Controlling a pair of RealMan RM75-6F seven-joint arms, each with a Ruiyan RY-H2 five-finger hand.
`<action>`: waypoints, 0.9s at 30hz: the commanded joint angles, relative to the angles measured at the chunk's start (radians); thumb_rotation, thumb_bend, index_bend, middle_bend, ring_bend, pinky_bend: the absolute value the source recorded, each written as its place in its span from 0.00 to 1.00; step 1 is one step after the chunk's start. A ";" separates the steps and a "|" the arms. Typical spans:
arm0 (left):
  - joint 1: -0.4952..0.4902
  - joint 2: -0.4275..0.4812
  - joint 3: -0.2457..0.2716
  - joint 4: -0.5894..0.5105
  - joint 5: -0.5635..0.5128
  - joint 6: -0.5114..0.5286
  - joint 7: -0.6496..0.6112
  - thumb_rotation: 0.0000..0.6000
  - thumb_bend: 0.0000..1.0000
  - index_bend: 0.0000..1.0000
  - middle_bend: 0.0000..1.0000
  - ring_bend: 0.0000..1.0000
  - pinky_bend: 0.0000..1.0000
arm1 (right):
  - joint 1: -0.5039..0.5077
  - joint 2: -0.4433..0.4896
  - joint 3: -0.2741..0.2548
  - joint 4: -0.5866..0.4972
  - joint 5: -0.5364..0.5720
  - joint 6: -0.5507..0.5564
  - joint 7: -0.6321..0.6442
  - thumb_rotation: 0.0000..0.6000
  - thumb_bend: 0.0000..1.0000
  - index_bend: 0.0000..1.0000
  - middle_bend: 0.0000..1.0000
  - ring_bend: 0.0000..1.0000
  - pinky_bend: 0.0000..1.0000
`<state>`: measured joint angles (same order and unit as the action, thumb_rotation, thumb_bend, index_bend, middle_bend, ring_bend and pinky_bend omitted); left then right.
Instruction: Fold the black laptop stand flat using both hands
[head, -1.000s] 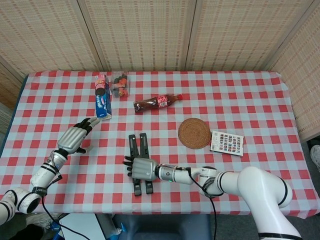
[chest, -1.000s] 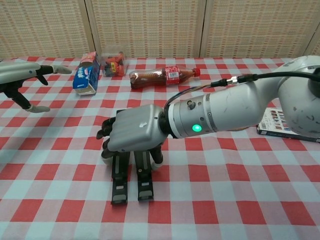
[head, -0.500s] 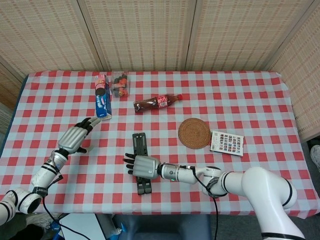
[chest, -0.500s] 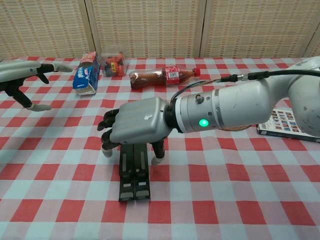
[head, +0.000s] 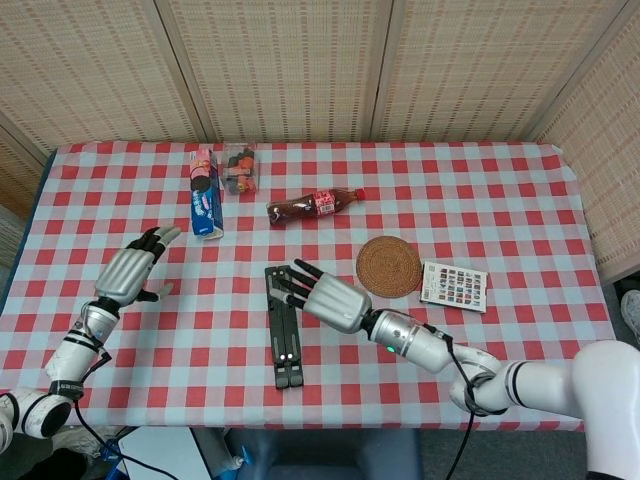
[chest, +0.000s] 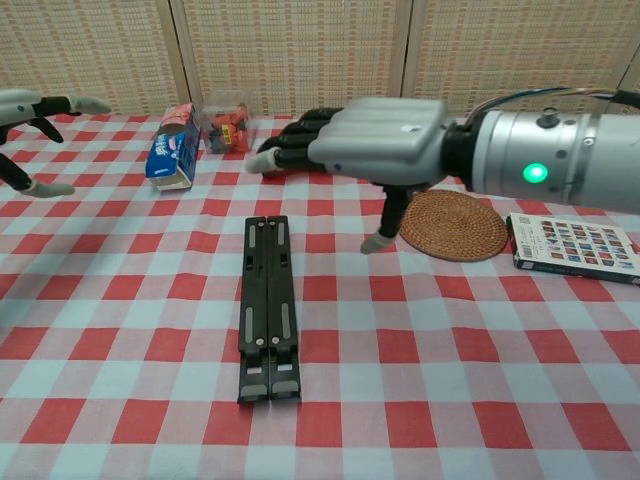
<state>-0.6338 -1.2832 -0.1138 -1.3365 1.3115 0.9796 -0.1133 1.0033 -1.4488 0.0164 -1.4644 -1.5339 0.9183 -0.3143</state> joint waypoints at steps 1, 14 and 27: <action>0.036 0.040 -0.012 -0.045 -0.038 0.039 0.043 1.00 0.28 0.00 0.00 0.00 0.20 | -0.126 0.096 -0.016 -0.091 0.066 0.126 -0.049 1.00 0.11 0.03 0.13 0.00 0.01; 0.231 0.158 0.015 -0.175 -0.040 0.294 0.109 1.00 0.28 0.01 0.00 0.00 0.20 | -0.486 0.320 -0.067 -0.252 0.152 0.483 -0.010 1.00 0.16 0.22 0.29 0.15 0.24; 0.418 0.208 0.068 -0.284 0.039 0.534 0.166 1.00 0.28 0.03 0.00 0.00 0.20 | -0.745 0.429 -0.107 -0.263 0.126 0.681 0.124 1.00 0.16 0.22 0.25 0.16 0.24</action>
<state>-0.2265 -1.0834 -0.0534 -1.6096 1.3433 1.5037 0.0443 0.2804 -1.0278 -0.0861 -1.7293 -1.4009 1.5822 -0.2000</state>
